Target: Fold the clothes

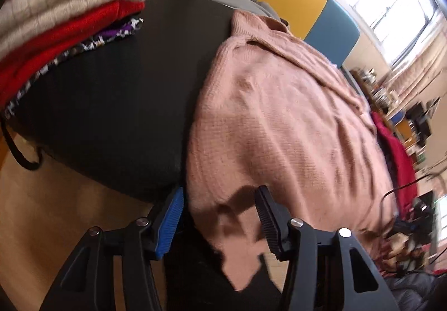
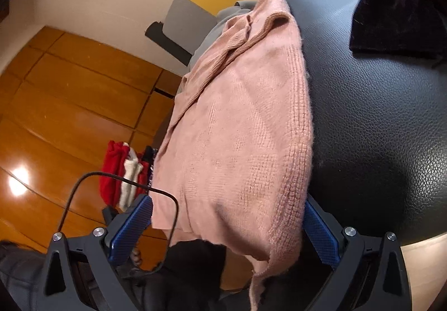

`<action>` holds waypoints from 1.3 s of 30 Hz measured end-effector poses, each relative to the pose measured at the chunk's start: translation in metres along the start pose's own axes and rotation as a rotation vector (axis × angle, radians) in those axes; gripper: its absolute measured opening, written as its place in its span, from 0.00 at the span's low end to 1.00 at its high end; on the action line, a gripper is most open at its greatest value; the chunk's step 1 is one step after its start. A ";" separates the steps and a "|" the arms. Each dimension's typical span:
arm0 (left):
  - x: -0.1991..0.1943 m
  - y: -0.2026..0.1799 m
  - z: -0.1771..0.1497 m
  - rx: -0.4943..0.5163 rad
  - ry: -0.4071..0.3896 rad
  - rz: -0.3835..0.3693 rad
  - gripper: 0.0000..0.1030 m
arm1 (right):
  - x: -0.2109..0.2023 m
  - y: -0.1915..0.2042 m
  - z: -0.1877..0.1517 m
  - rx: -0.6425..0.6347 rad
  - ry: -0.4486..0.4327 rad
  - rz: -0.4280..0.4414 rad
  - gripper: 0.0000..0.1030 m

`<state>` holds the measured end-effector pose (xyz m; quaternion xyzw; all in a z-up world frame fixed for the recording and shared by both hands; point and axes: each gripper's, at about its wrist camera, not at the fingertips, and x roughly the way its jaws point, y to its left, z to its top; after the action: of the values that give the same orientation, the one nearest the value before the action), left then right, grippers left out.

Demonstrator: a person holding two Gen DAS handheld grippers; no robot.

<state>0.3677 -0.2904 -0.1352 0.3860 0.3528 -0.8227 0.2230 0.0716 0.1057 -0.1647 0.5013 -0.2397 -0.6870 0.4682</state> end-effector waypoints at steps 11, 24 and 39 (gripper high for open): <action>-0.017 -0.003 -0.002 0.071 0.047 0.018 0.31 | 0.016 0.041 0.004 -0.179 0.091 -0.239 0.98; 0.009 -0.008 -0.016 -0.074 0.077 -0.094 0.38 | 0.085 0.116 0.014 -0.524 0.101 -0.345 1.00; -0.003 -0.022 -0.012 0.026 0.082 -0.028 0.05 | 0.090 0.079 -0.005 -0.526 0.061 -0.258 1.00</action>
<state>0.3612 -0.2668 -0.1289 0.4172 0.3561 -0.8138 0.1919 0.1030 -0.0086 -0.1450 0.4095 0.0266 -0.7640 0.4978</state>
